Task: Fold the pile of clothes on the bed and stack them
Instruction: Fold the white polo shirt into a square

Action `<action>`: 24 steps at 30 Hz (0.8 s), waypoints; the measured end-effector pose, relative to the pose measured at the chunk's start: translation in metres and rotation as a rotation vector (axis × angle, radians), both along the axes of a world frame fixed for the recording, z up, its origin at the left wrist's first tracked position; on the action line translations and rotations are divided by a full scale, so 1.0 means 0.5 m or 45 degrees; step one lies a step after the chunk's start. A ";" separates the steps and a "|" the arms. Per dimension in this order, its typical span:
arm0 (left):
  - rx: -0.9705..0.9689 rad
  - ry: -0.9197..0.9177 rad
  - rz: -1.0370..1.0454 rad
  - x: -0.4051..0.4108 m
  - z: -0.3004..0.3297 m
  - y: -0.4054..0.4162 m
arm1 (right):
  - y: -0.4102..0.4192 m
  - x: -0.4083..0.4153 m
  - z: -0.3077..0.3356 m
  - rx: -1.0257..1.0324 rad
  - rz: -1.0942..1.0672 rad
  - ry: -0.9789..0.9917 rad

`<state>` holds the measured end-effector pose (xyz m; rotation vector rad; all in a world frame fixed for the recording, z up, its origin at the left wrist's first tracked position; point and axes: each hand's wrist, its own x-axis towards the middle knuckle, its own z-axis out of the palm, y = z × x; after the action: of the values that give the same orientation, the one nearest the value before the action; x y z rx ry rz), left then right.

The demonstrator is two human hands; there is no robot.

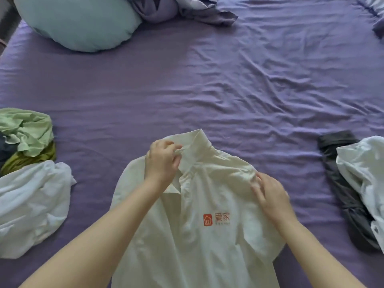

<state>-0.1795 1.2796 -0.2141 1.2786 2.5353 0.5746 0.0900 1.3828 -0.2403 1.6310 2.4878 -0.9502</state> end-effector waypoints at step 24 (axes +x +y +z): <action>-0.279 -0.014 -0.007 0.217 -0.083 0.317 | 0.217 0.190 0.040 -0.313 -0.347 0.106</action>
<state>-0.0712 1.4382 -0.2557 1.1995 2.5029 0.2911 0.1851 1.4912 -0.2202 1.9091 2.1224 -1.3175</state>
